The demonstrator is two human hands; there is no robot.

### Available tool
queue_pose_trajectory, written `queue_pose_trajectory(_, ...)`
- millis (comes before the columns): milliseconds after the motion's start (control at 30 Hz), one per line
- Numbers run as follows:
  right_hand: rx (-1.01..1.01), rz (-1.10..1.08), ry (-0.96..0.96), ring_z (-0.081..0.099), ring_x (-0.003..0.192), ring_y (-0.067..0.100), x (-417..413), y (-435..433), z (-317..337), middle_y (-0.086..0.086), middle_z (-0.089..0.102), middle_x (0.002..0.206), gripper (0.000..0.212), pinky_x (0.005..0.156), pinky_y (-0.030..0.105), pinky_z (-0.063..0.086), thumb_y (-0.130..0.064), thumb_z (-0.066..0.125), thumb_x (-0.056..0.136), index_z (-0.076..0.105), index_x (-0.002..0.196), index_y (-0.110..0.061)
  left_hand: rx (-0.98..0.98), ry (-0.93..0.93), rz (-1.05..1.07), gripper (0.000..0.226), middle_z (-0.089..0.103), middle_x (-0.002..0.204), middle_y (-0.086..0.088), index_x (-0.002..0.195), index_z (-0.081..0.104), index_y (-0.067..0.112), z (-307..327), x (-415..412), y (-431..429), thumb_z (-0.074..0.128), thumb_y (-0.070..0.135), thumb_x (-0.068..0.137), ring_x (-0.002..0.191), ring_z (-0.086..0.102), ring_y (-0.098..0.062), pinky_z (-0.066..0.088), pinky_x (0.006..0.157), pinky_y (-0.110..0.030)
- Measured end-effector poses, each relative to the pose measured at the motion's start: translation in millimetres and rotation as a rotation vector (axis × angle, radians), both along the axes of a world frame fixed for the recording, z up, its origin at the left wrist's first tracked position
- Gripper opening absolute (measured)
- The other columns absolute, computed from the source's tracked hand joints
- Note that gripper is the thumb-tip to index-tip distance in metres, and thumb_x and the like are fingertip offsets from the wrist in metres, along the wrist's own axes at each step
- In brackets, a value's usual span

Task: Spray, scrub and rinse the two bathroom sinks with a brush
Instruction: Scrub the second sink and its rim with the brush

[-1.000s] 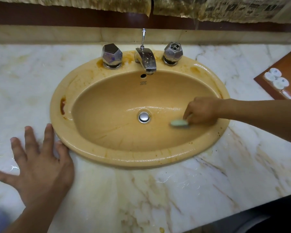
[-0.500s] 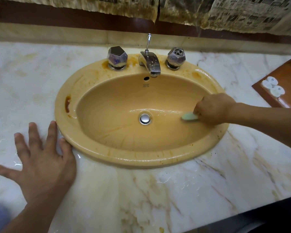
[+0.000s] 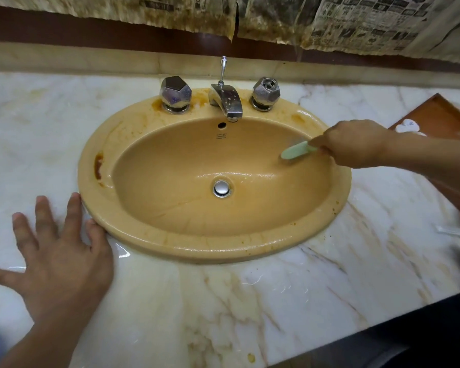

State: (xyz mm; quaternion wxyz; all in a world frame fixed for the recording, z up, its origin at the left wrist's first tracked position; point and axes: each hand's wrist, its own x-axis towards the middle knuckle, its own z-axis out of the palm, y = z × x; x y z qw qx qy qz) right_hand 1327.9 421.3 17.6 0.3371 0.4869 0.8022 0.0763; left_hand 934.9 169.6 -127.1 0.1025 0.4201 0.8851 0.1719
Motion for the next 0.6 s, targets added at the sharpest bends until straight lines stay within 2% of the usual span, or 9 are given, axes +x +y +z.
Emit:
queue_pose_trajectory(67,0.002,0.046,-0.036,0.064,0.099,0.029,0.4,-6.7,-11.1,0.003,0.062,0.114,0.044,0.075,0.036,0.054,-0.033,0.034,0.105,0.046,0.147,-0.041,0.014,0.000,0.002,0.057,0.009,0.169,0.006,0.157,0.013,0.050,0.7,0.1,0.0,0.017,0.059,0.101,0.155,0.010,-0.035,0.019,0.114,-0.077)
queue_pose_trajectory(167,-0.145,0.001,-0.107,0.063,0.095,0.026,-4.7,-16.4,-15.3,-0.001,0.057,0.103,0.039,0.077,0.036,0.054,-0.040,0.034,0.106,0.056,0.138,-0.037,0.023,0.005,-0.008,0.057,0.009,0.169,0.005,0.157,0.014,0.049,0.0,0.4,-0.2,0.017,0.059,0.101,0.155,0.009,-0.035,0.017,0.114,-0.077)
queue_pose_trajectory(233,-0.054,0.028,-0.087,0.065,0.096,0.028,-11.3,-7.9,-15.0,0.000,0.062,0.108,0.037,0.073,0.035,0.052,-0.039,0.037,0.105,0.056,0.137,-0.039,0.029,0.018,-0.013,0.057,0.011,0.169,0.002,0.157,0.016,0.047,-0.9,-0.7,-0.9,0.016,0.059,0.101,0.155,0.010,-0.036,0.017,0.114,-0.077)
queue_pose_trajectory(333,0.167,0.182,-0.066,0.066,0.094,0.029,-15.7,1.3,-22.8,0.001,0.066,0.116,0.044,0.063,0.031,0.045,-0.034,0.036,0.106,0.041,0.150,-0.039,0.019,0.039,-0.030,0.058,0.013,0.169,-0.003,0.157,0.021,0.044,-2.4,-1.1,-1.9,0.016,0.058,0.101,0.154,0.013,-0.040,0.019,0.113,-0.078)
queue_pose_trajectory(433,-0.011,0.120,-0.115,0.061,0.089,0.024,-11.4,-14.6,-27.5,0.000,0.065,0.117,0.043,0.071,0.033,0.052,-0.036,0.035,0.106,0.046,0.147,-0.037,0.037,0.017,-0.025,0.053,0.013,0.168,-0.005,0.158,0.024,0.040,-6.0,-4.3,-1.4,0.025,0.049,0.106,0.153,0.012,-0.041,0.019,0.113,-0.079)
queue_pose_trajectory(500,-0.118,0.018,-0.133,0.063,0.094,0.023,-13.1,-16.8,-25.8,0.000,0.064,0.116,0.040,0.077,0.035,0.054,-0.039,0.039,0.105,0.053,0.143,-0.037,0.061,-0.027,-0.073,0.054,0.012,0.168,-0.011,0.160,0.027,0.025,-9.6,-9.1,-2.0,0.034,0.032,0.108,0.152,0.010,-0.045,0.018,0.115,-0.077)
queue_pose_trajectory(533,-0.092,0.008,-0.115,0.064,0.098,0.025,-16.1,-10.8,-24.5,0.001,0.064,0.117,0.039,0.075,0.034,0.053,-0.039,0.042,0.104,0.055,0.141,-0.037,0.060,-0.039,-0.097,0.057,0.013,0.168,-0.014,0.161,0.029,0.020,-7.7,-10.2,-2.3,0.034,0.032,0.105,0.151,0.011,-0.046,0.018,0.117,-0.075)
queue_pose_trajectory(600,0.095,0.078,-0.059,0.066,0.099,0.030,-23.7,4.4,-24.2,0.003,0.066,0.116,0.038,0.066,0.031,0.045,-0.038,0.043,0.104,0.054,0.141,-0.039,0.032,-0.031,-0.064,0.062,0.015,0.168,-0.012,0.160,0.029,0.026,-2.2,-7.7,-0.6,0.026,0.045,0.101,0.153,0.011,-0.044,0.018,0.117,-0.075)
